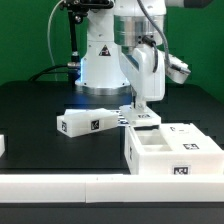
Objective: Assemble cabinet
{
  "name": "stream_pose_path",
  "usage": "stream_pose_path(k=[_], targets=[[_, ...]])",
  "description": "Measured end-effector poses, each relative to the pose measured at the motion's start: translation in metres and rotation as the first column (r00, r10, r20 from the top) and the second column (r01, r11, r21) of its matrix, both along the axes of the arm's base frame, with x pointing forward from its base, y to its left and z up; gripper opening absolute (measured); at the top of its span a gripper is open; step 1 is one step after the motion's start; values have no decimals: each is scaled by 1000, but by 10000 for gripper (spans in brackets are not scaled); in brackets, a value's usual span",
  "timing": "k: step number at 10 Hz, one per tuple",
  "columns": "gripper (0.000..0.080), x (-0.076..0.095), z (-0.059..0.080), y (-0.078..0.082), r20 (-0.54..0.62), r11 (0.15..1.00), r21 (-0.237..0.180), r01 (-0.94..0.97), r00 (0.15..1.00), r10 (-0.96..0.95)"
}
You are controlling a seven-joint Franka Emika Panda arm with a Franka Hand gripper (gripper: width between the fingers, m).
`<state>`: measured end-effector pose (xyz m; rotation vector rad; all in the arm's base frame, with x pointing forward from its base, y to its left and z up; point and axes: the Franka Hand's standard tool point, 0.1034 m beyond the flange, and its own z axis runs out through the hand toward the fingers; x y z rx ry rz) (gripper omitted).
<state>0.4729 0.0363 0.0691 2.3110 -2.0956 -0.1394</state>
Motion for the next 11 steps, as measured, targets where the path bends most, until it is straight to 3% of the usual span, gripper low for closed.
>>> stream_pose_path(k=[5,7,8,11], targets=[[67,-6,-1,-1,13,1000,-7,-5,1000,5],[67,2,5,-8,18,1000,0,-13,1000,13],[67,17,20,-17,23,1000,20,5,1000,-6],[67,20,21,-20,31,1000,12,8,999,-9]])
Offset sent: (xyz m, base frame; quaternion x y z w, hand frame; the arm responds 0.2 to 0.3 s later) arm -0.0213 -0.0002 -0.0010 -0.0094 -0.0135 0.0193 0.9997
